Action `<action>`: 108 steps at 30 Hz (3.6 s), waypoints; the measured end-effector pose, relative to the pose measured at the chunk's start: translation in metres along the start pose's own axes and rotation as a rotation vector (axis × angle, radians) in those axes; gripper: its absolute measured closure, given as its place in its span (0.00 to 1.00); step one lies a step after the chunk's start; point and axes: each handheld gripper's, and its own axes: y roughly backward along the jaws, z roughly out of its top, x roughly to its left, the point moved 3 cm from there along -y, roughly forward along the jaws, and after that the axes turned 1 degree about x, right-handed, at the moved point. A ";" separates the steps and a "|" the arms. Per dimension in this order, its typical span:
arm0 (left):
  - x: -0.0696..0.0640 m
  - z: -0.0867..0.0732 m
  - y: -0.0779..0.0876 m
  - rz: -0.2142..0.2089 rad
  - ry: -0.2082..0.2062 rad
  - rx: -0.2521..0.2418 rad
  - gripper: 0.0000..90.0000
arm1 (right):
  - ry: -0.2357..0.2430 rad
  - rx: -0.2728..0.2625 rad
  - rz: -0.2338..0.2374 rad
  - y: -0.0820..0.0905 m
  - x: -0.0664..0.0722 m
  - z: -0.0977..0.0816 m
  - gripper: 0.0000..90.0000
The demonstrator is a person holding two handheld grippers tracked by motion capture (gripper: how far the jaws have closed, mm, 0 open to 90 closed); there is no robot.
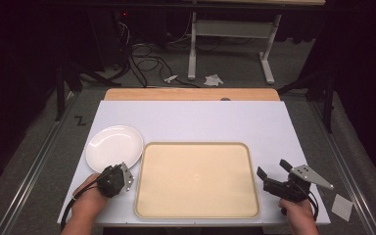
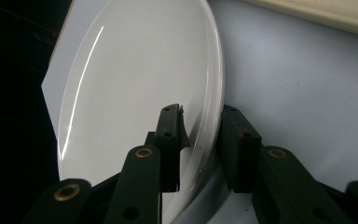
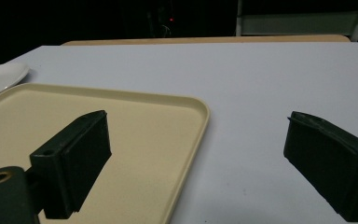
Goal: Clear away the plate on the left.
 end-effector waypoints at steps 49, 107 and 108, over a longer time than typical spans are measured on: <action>0.002 0.033 0.056 0.139 -0.088 -0.174 0.97 | -0.020 -0.006 0.004 0.000 -0.003 0.000 0.09; -0.118 0.127 0.108 -0.093 -0.491 -0.483 0.97 | -0.021 -0.003 -0.005 0.000 -0.005 0.000 0.09; -0.119 0.128 0.108 -0.096 -0.498 -0.484 0.97 | -0.022 -0.003 -0.004 0.001 -0.005 0.000 0.09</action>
